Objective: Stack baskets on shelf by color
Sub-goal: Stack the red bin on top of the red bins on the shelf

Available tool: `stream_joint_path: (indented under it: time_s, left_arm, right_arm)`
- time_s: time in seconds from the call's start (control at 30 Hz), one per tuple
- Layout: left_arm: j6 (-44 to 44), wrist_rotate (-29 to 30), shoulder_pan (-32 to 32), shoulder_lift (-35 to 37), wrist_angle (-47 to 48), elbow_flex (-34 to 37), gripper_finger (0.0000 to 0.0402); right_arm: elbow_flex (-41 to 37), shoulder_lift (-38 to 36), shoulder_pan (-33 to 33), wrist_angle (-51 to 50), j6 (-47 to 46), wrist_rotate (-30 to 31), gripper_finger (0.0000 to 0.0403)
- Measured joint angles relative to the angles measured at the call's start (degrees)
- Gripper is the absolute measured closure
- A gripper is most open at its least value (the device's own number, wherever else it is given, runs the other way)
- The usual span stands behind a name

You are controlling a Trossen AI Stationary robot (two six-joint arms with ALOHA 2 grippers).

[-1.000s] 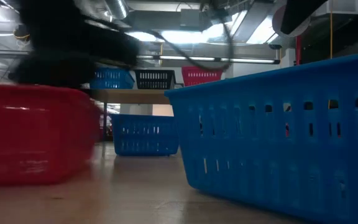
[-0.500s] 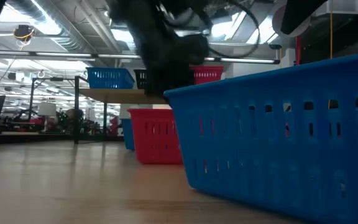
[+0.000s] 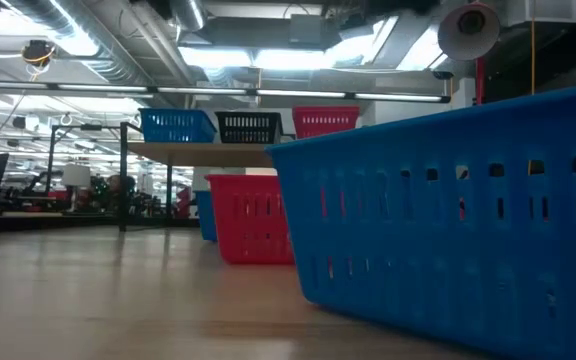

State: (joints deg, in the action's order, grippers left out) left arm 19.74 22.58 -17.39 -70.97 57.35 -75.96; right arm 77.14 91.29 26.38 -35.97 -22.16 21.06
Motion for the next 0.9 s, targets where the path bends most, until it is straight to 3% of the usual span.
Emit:
stream_joint_path:
  time_s: [0.13,0.47,0.63,0.9]
  left_arm:
    - [2.5,6.3,-3.7,6.4,1.9,0.0,0.0347]
    - [6.5,11.4,-10.5,13.4,6.3,1.1,0.0347]
    - [7.2,13.3,-11.9,14.5,6.6,5.0,0.0347]
    - [8.6,15.2,-11.9,14.7,6.5,9.5,0.0347]
  right_arm:
    - [-0.7,4.2,-2.8,11.5,5.9,-2.3,0.0315]
    - [8.2,19.4,-9.9,8.4,9.5,-20.9,0.0241]
    - [9.5,23.4,-9.6,6.4,13.7,-22.6,0.0231]
    - [9.5,27.0,-9.3,3.3,11.9,-22.6,0.0231]
